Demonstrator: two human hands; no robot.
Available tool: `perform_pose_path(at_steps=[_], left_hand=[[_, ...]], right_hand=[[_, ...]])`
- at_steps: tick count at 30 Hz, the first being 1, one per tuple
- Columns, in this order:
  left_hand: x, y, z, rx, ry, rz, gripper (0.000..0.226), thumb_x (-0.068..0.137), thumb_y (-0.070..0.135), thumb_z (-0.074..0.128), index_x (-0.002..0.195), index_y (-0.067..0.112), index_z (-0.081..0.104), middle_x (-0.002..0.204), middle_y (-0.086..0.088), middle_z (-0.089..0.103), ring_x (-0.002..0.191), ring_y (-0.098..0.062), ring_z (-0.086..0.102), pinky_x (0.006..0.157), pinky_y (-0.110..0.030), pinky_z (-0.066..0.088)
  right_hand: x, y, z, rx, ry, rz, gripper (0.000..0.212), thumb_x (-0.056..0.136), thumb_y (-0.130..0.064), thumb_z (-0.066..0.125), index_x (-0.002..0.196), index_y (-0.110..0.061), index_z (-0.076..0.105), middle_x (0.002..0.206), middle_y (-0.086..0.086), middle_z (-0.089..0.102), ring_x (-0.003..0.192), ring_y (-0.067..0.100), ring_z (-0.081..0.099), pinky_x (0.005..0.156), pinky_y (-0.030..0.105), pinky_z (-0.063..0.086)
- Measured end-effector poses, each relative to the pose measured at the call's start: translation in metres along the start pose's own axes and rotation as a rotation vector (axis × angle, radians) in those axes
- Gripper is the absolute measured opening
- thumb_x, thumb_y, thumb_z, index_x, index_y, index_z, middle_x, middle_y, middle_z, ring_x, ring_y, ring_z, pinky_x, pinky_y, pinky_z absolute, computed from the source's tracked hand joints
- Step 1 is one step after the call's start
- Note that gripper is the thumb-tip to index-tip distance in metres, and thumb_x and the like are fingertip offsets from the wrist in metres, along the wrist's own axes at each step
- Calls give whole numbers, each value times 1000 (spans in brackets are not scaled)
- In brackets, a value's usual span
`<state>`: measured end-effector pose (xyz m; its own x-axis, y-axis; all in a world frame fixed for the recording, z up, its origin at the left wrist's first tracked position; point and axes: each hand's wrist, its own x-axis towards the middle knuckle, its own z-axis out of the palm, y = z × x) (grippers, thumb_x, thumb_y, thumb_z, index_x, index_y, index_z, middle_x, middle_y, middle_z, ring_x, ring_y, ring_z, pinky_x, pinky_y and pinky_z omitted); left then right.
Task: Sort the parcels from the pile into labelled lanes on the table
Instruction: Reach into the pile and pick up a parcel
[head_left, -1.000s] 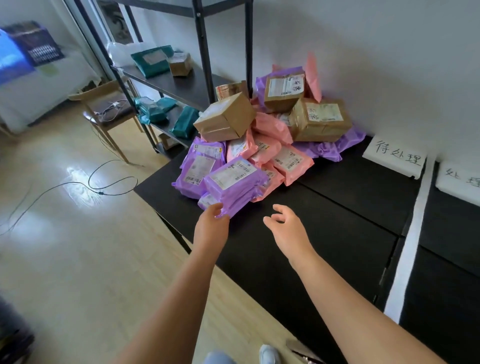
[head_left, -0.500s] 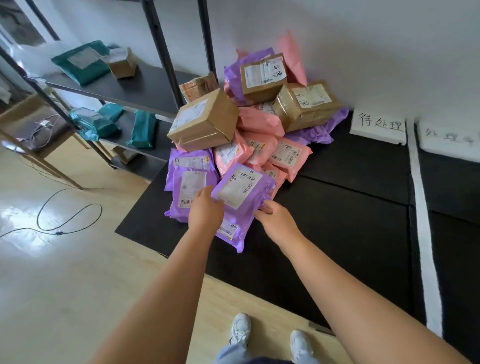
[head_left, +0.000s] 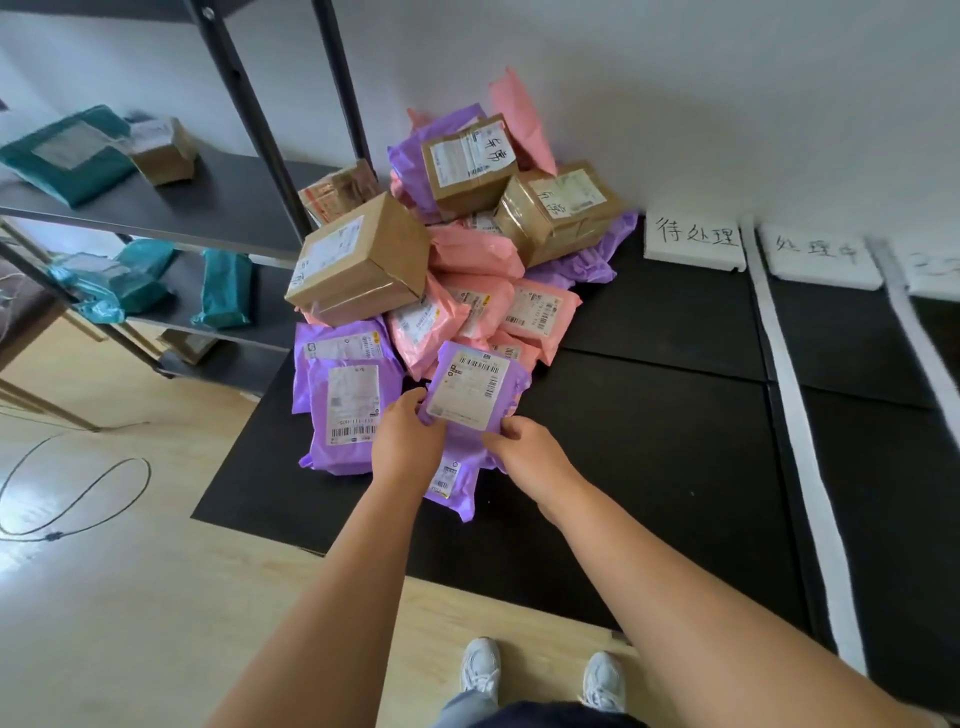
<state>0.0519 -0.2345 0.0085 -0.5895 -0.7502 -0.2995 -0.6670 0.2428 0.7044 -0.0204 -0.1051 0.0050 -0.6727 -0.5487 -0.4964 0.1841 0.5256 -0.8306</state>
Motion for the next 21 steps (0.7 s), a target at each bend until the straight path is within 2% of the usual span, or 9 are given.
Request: perform_pose_path(at_steps=[2,3,5,9,11,14,16,17,21], left_hand=[[-10,9,3,-57,8,4,51,94,13,58,144,19,47,129,-3,60,94,-16,56,67,-25,41],[-15,15,4,-91,8,11,52,94,12,60,144,18,47,127,-2,61,90,-13,54,64,-22,40],[-27,26,6,-162,-3,29,53,92,9,63,142,18,49,119,1,63,86,-10,53,57,-14,37],[-48,51,14,-279,-48,72,55,86,8,70,137,19,53,102,7,62,91,-13,59,62,-13,40],[-56,64,19,-290,-86,124,55,83,9,73,133,22,56,102,7,65,93,-12,63,67,-17,46],[-64,83,28,-328,-138,187,53,79,9,76,128,25,62,103,4,71,95,-14,68,80,-30,56],[-70,96,35,-354,-149,210,44,80,11,74,121,26,66,100,4,73,94,-15,70,82,-37,58],[-73,101,39,-372,-148,216,38,82,13,73,118,25,68,98,4,73,93,-16,70,80,-35,58],[-87,123,44,-437,-159,228,20,89,17,67,108,21,69,99,6,71,91,-9,67,64,-15,51]], right_hand=[[-5,0,-9,-23,53,-2,13,97,-21,56,103,-11,62,87,-6,63,74,6,60,63,19,45],[-8,2,-14,-34,84,3,15,97,-24,56,100,-10,62,83,-4,62,71,8,58,63,21,45],[-14,3,-28,-22,153,23,19,97,-31,57,97,-12,61,84,0,63,74,12,61,65,24,47],[-34,0,-63,57,312,-4,20,94,-38,64,95,-18,62,90,-4,68,81,11,67,71,26,55],[-46,-2,-81,50,389,-40,16,92,-35,69,94,-21,61,91,-8,67,84,10,68,76,30,59],[-66,0,-107,11,487,-116,12,91,-26,70,91,-17,62,93,-8,68,85,10,69,75,30,61],[-78,2,-123,-24,543,-156,10,92,-22,70,89,-16,62,92,-10,68,86,8,69,73,26,59],[-84,4,-130,-40,563,-174,9,92,-21,69,89,-16,62,91,-11,67,85,7,68,71,23,58],[-110,5,-151,-52,626,-254,7,91,-19,70,92,-13,65,89,-16,67,78,-2,69,61,13,54]])
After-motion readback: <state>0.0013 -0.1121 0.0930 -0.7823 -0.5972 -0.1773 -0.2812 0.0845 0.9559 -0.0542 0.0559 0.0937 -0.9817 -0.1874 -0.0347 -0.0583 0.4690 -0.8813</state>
